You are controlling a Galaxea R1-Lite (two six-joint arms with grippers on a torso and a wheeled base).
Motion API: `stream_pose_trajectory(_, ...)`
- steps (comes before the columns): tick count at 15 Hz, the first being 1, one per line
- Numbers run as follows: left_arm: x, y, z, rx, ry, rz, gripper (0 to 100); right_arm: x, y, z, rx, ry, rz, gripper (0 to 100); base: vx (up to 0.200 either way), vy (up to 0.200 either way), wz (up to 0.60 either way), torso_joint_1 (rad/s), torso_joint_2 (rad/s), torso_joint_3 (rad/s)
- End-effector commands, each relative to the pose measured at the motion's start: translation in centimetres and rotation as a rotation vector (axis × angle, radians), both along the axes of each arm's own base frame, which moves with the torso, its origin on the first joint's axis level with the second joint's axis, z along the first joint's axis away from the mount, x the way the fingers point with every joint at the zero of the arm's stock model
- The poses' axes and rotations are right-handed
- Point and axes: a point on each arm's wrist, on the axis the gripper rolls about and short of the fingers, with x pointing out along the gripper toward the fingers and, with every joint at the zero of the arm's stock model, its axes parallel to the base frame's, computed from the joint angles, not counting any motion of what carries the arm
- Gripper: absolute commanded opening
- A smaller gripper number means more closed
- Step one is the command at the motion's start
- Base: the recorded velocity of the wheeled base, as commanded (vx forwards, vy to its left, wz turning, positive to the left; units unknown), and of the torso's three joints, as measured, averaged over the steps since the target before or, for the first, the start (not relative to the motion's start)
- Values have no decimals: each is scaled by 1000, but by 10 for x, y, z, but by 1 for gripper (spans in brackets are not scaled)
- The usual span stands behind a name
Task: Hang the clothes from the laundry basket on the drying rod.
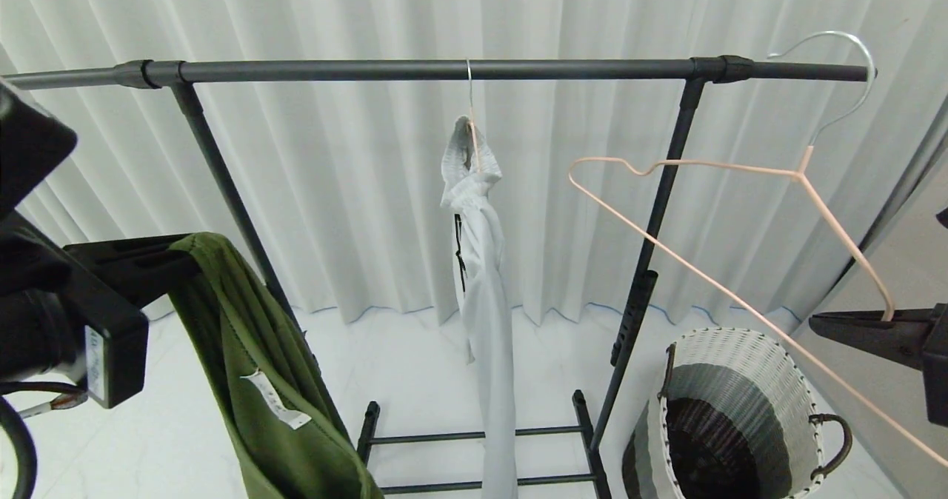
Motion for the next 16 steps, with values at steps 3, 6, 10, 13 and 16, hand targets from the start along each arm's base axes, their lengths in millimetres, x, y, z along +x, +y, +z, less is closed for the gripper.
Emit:
stream_pose_trajectory(3,2,-1,-2,7,9,1,0,-4,4,2,9,-10,45,0,0,200,0,14,2,2)
stream_pose_trajectory(6,1,-1,-4,12,15,1,0,-7,7,3,12,-16,70,0,0,67,0,2,-1,1)
stream_pose_trajectory(10,6,-5,-10,31,39,1,0,-15,16,3,27,-11,152,0,0,0,0,0,0,0)
stream_pose_trajectory(13,21,-16,-12,59,67,41,0,-26,30,-1,40,31,264,0,0,0,0,0,0,0)
stream_pose_trajectory(16,46,-32,-7,30,69,145,0,-44,43,-15,64,131,390,0,0,0,0,0,0,0)
